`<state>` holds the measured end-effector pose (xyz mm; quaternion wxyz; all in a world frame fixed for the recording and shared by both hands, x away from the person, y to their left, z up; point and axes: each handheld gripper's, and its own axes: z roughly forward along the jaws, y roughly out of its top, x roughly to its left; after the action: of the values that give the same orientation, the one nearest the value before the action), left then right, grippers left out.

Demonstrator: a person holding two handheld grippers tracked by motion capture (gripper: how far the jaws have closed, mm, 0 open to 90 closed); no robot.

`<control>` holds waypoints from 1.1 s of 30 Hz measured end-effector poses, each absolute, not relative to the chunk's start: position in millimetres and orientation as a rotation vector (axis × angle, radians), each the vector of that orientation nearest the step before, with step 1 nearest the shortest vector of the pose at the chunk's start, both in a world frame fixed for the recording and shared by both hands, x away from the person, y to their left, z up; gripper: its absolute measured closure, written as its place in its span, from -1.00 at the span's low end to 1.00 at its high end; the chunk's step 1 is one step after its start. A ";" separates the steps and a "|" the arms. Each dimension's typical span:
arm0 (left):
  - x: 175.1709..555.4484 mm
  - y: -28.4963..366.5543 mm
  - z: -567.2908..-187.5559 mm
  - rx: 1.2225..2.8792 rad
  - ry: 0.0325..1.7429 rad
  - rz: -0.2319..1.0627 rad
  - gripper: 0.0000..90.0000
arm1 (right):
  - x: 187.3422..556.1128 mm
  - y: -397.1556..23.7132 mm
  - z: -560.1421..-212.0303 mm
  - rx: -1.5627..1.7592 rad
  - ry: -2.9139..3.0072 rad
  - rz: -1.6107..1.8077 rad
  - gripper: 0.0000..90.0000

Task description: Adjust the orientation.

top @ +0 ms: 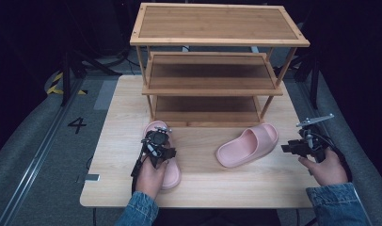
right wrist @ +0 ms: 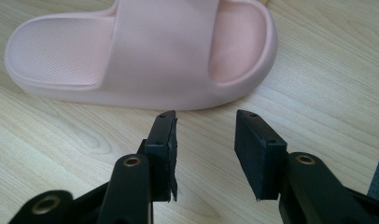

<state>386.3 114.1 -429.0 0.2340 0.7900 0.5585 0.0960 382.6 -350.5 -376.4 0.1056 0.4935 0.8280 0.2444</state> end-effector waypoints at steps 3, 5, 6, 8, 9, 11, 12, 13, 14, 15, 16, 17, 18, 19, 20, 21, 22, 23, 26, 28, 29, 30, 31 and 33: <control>387.9 112.9 -430.1 2.168 1.528 0.255 0.43 | 383.0 -352.2 -377.5 1.461 2.435 0.720 0.32; 388.3 113.2 -428.5 2.169 1.515 0.255 0.58 | 383.0 -352.3 -379.2 1.466 2.439 0.713 0.32; 387.9 114.3 -428.0 2.172 1.516 0.242 0.61 | 382.9 -351.9 -379.7 1.465 2.440 0.712 0.32; 386.9 116.9 -427.2 2.163 1.519 0.229 0.67 | 382.4 -350.6 -380.2 1.462 2.445 0.708 0.33; 386.9 116.9 -427.2 2.163 1.519 0.229 0.71 | 382.3 -349.8 -380.3 1.458 2.445 0.703 0.33; 382.8 120.3 -423.7 2.153 1.510 0.245 0.78 | 382.3 -349.6 -380.0 1.455 2.446 0.703 0.33; 381.4 121.5 -421.7 2.162 1.502 0.252 0.80 | 382.2 -349.9 -379.7 1.456 2.446 0.705 0.33; 379.9 122.9 -420.2 2.161 1.488 0.248 0.82 | 382.3 -350.5 -379.7 1.456 2.446 0.707 0.33; 378.3 123.8 -418.9 2.162 1.481 0.243 0.83 | 382.6 -351.3 -380.0 1.455 2.444 0.707 0.33; 376.9 124.1 -417.6 2.169 1.470 0.245 0.85 | 382.6 -351.9 -380.2 1.458 2.442 0.710 0.33; 375.1 123.9 -416.5 2.175 1.464 0.257 0.86 | 382.6 -352.7 -380.1 1.459 2.442 0.709 0.33; 374.0 124.2 -415.1 2.187 1.452 0.263 0.87 | 382.6 -353.4 -380.0 1.462 2.442 0.709 0.33; 373.0 124.7 -414.0 2.190 1.442 0.263 0.87 | 382.5 -353.9 -380.0 1.462 2.440 0.710 0.33; 373.0 124.7 -414.0 2.190 1.442 0.263 0.87 | 382.5 -353.9 -380.0 1.462 2.440 0.710 0.33; 371.6 125.5 -412.2 2.185 1.435 0.260 0.87 | 382.3 -354.3 -379.7 1.462 2.440 0.712 0.33; 370.8 126.4 -410.7 2.180 1.425 0.249 0.87 | 382.1 -354.5 -379.4 1.461 2.441 0.714 0.33; 369.8 127.5 -408.5 2.176 1.419 0.228 0.87 | 381.9 -354.6 -379.3 1.460 2.438 0.716 0.33; 369.7 128.4 -407.2 2.181 1.405 0.215 0.88 | 381.6 -354.7 -378.9 1.463 2.439 0.716 0.33; 365.6 126.1 -399.4 2.199 1.363 0.223 0.88 | 381.9 -355.5 -379.0 1.464 2.439 0.716 0.32; 363.0 123.9 -394.0 2.212 1.342 0.234 0.88 | 382.3 -355.2 -379.6 1.464 2.440 0.712 0.32; 361.8 123.1 -391.5 2.216 1.333 0.232 0.88 | 382.4 -355.0 -379.6 1.464 2.441 0.712 0.32; 361.0 122.6 -389.1 2.220 1.322 0.231 0.88 | 382.5 -354.9 -379.7 1.462 2.441 0.711 0.32; 360.0 121.8 -387.0 2.215 1.318 0.232 0.88 | 382.5 -354.9 -379.7 1.462 2.440 0.711 0.32; 358.6 120.8 -381.7 2.223 1.302 0.226 0.88 | 382.8 -355.0 -380.2 1.463 2.439 0.709 0.32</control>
<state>358.6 120.8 -381.7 0.2742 0.8267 0.4842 0.0840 382.8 -355.0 -380.2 0.1050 0.4962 0.8276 0.2404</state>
